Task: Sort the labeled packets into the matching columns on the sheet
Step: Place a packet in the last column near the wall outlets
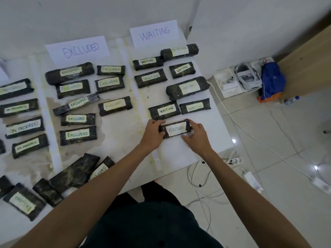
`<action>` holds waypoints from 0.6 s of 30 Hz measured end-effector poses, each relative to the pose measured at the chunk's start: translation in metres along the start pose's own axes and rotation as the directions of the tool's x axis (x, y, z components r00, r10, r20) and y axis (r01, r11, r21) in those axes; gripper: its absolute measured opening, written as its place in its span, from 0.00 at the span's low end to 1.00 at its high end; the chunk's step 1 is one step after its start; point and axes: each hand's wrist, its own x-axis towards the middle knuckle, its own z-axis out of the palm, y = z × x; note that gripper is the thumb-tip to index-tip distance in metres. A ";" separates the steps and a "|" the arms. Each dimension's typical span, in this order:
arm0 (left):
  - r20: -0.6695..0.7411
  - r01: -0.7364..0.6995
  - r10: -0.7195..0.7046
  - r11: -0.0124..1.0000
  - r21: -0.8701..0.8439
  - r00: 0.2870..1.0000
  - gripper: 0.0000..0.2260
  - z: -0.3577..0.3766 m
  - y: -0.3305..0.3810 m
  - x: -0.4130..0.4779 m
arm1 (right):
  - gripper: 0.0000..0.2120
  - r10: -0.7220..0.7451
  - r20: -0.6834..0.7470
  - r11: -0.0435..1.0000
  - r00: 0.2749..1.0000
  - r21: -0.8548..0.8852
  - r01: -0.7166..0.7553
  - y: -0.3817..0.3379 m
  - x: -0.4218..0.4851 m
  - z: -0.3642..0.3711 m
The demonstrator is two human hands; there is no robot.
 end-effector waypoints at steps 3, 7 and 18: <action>-0.021 -0.034 0.033 0.999 -0.033 0.999 0.21 0.010 0.009 0.003 | 0.31 0.048 -0.046 0.998 0.998 0.036 -0.047 0.009 0.004 -0.007; -0.029 -0.091 0.089 0.992 -0.090 0.996 0.22 0.024 0.026 0.006 | 0.28 0.079 -0.084 0.996 0.993 0.035 -0.076 0.022 0.012 -0.022; 0.147 -0.165 0.150 0.982 0.097 0.978 0.24 0.050 0.058 0.037 | 0.14 0.183 -0.072 0.981 0.980 -0.046 -0.187 0.043 0.043 -0.055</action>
